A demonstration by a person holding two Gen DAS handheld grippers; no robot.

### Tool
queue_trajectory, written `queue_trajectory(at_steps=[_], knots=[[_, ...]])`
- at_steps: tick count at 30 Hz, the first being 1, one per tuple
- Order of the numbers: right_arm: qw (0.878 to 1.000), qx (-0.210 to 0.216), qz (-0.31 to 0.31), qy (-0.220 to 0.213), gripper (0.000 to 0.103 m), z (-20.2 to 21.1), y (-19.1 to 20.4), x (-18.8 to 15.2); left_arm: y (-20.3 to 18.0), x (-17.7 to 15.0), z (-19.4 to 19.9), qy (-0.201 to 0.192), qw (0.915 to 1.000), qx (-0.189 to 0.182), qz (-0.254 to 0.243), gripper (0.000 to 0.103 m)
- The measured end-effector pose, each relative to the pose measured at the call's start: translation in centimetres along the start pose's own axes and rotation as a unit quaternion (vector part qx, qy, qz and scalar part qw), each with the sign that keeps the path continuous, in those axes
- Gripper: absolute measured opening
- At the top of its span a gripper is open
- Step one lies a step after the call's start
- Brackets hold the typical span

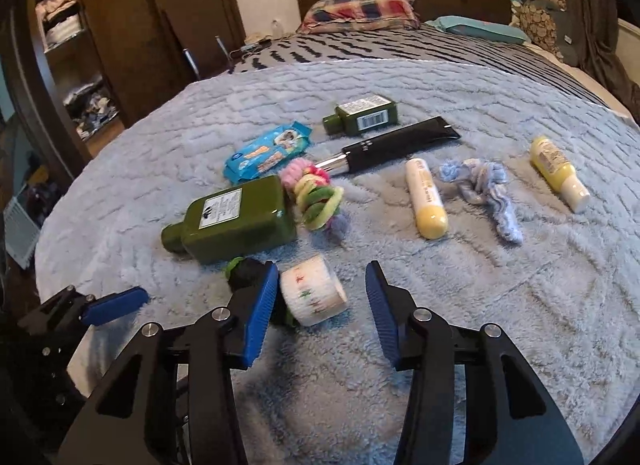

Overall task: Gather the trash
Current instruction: 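Grasp the black-green roll with the left tool while the right tool grasps the white tape roll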

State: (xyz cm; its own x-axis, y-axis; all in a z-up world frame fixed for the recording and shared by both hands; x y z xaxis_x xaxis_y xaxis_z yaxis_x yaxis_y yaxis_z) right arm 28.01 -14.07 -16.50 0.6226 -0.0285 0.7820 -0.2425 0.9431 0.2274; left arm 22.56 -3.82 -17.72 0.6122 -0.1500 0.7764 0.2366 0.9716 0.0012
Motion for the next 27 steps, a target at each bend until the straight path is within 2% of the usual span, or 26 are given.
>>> queue_trajectory(at_steps=[1,7,12,17,18,19,22,27], knots=[[1.0,0.009,-0.006,0.003,0.03,0.0,0.0,0.0,0.0,0.1,-0.1,-0.001,1.0,-0.002,0.001,0.083],[1.0,0.003,-0.004,-0.021,0.029,1.4,0.0,0.6,-0.9,1.0,-1.0,-0.006,0.9999,-0.014,-0.005,0.083],[0.999,-0.017,-0.022,-0.046,0.029,2.8,-1.7,1.9,-2.4,2.1,-2.1,-0.01,0.9994,-0.021,-0.027,0.083],[0.998,-0.037,-0.035,-0.048,0.029,3.3,-3.5,2.0,-3.7,3.0,-3.9,0.001,0.9991,-0.031,-0.029,0.082],[0.997,-0.04,-0.035,-0.048,0.029,3.4,-3.7,2.0,-3.8,3.1,-4.2,0.003,0.9991,-0.033,-0.028,0.08],[0.997,-0.042,-0.034,-0.048,0.029,3.6,-3.9,2.0,-3.9,3.1,-4.3,0.005,0.999,-0.034,-0.027,0.07],[0.997,-0.047,-0.032,-0.05,0.029,4.2,-4.2,1.8,-4.2,3.1,-4.2,0.005,0.9988,-0.044,-0.022,0.051],[0.997,-0.051,-0.028,-0.055,0.029,6.0,-4.3,1.4,-4.2,3.3,-2.0,-0.009,0.9989,-0.041,-0.021,0.051]])
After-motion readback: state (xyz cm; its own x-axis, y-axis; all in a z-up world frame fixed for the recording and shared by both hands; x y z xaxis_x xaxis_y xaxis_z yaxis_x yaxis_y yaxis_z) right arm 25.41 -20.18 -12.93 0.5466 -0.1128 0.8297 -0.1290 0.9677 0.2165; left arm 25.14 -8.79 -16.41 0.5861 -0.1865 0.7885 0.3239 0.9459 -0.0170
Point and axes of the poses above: each gripper's, at about its wrist camera, not at the fingertips, and z roughly against the way its jaws point, y to its left, x to its top, the point moved 7 cm from there along -z, roughly the way its jaws point, and after that the axes turned 11 degrees about -y, right-handed, at the moved point
